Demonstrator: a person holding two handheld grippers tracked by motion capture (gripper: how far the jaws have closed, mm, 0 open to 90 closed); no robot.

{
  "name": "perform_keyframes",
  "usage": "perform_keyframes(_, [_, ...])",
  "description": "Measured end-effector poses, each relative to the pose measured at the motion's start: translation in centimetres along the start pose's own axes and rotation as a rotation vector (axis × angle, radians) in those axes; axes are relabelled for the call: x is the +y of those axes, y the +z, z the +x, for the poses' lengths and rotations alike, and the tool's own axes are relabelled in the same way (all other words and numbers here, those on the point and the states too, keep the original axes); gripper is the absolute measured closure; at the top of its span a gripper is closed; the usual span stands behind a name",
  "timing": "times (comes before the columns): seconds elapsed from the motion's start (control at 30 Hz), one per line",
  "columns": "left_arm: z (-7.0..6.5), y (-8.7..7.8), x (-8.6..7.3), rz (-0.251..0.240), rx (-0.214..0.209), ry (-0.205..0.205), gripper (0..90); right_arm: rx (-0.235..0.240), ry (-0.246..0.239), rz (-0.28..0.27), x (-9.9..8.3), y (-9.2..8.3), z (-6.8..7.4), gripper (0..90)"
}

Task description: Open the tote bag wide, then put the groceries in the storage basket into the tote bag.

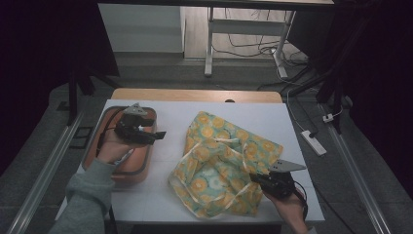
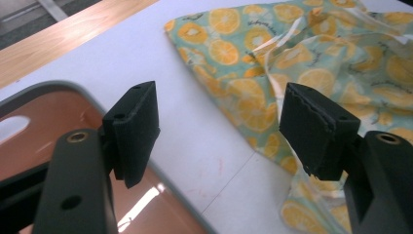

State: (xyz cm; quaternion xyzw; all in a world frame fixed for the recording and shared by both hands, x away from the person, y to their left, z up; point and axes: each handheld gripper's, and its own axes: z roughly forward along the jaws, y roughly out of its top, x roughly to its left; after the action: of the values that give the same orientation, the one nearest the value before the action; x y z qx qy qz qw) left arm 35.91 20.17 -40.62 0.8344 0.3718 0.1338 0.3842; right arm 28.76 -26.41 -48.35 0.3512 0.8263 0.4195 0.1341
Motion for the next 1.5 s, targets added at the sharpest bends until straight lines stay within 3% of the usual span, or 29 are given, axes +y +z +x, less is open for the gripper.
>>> perform_keyframes(0.23, [1.7,0.0,-0.9,0.051,0.094,-0.033,29.4,-0.003,-0.004,-0.009,0.1,-0.1,0.1,88.2])
perform_keyframes(0.37, [3.0,0.3,-1.6,0.081,0.113,-0.063,29.0,-0.004,-0.004,0.0,0.0,0.0,0.1,88.1])
perform_keyframes(0.47, [4.0,0.7,-2.1,0.115,0.166,-0.09,28.9,-0.006,-0.006,0.001,0.0,0.0,0.1,88.1])
perform_keyframes(0.8, [6.0,2.2,-3.8,0.26,0.24,-0.154,27.0,-0.001,-0.009,0.006,-0.1,0.2,0.0,88.1])
perform_keyframes(1.07, [8.2,3.8,-5.1,0.329,0.237,-0.244,25.3,0.002,-0.013,0.02,-0.2,0.4,0.1,88.1])
perform_keyframes(1.5, [9.7,6.1,-6.9,0.446,0.198,-0.332,24.5,0.001,-0.013,0.019,-0.2,0.5,0.1,88.1])
